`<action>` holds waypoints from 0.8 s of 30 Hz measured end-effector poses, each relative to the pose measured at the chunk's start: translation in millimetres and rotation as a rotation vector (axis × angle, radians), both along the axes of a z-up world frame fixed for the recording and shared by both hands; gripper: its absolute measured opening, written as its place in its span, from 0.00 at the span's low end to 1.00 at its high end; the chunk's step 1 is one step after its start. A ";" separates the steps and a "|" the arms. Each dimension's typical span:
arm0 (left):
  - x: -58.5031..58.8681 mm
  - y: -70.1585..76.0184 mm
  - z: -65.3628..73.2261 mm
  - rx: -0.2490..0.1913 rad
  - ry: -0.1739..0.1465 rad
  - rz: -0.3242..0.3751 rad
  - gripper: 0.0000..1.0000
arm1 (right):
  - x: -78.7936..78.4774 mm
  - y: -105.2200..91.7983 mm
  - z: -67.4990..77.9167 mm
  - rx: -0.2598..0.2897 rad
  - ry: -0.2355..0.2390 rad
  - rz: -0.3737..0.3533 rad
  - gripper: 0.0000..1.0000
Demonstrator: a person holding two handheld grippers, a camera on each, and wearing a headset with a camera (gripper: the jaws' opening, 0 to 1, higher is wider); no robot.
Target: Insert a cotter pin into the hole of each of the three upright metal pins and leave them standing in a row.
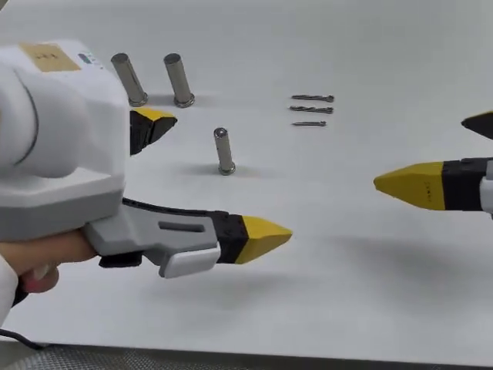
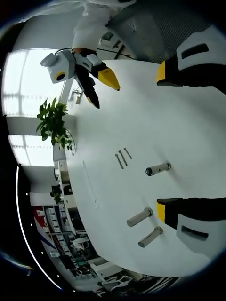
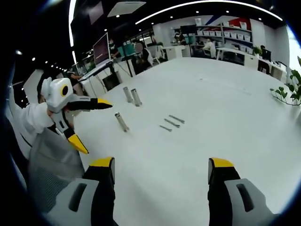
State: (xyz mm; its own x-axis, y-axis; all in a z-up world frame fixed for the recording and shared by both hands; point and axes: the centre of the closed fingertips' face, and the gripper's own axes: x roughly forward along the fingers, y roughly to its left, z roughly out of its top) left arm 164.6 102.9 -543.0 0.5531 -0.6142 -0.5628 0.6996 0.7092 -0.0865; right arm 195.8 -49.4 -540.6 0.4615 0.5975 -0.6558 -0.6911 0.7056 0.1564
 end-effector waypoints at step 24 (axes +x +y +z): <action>-11.8 9.6 15.3 -0.041 0.013 -0.040 0.98 | 28.5 7.5 -23.1 -0.061 0.057 0.220 0.60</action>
State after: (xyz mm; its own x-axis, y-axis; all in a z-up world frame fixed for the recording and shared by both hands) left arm 152.9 112.5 -527.6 0.5205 -0.6584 -0.5436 0.7262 0.6763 -0.1237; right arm 224.3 -41.9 -563.7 0.2857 0.6382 -0.7148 -0.8208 0.5480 0.1612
